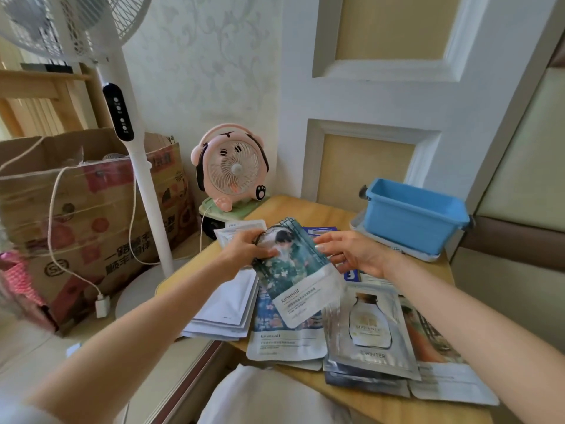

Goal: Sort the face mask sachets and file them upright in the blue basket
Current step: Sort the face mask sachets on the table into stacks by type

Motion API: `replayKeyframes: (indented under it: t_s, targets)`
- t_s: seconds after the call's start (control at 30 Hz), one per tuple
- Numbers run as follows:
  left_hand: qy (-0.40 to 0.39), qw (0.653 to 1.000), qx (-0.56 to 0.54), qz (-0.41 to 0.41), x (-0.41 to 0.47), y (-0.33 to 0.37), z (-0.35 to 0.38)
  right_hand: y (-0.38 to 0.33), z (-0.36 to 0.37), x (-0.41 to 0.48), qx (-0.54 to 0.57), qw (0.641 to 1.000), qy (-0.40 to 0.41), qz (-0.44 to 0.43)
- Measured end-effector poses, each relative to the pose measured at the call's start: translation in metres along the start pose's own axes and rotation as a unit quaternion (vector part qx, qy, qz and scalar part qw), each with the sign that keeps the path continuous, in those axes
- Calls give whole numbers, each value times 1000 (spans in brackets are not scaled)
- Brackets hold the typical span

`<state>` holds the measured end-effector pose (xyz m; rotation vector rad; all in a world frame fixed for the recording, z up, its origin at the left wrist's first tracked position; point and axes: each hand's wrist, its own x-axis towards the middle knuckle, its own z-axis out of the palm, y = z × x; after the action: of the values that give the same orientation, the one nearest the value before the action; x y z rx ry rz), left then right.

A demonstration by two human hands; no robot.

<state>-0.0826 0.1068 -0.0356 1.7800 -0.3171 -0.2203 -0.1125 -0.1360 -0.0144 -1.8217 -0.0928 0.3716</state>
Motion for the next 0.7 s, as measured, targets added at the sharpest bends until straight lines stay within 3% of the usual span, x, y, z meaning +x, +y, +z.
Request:
replayKeyframes:
  t_s: [0.13, 0.23, 0.3, 0.37, 0.47, 0.57, 0.63, 0.7]
  targets:
    - [-2, 1000, -19, -9, 5, 4, 3, -1, 14, 7, -20, 1000, -6, -14]
    - [3, 967, -253, -40, 10, 2, 8, -2, 13, 9, 73, 993, 79, -48]
    - [-52, 949, -308, -52, 12, 3, 14, -5, 4, 8, 110, 982, 140, -67]
    - [-84, 974, -208, -39, 11, 5, 25, -7, -4, 3, 120, 978, 156, -69]
    - [-64, 992, -110, -15, 17, 11, 36, -9, -20, -3, 111, 972, 192, -75]
    - [-2, 999, -37, -24, 29, 5, 30, 4, -62, 0, 77, 931, 353, -56]
    - [105, 989, 88, -53, 44, -12, 14, 25, -94, 5, 22, 908, 418, 18]
    - [138, 952, 258, -90, 51, -27, -1, 50, -116, 12, -19, 899, 431, 75]
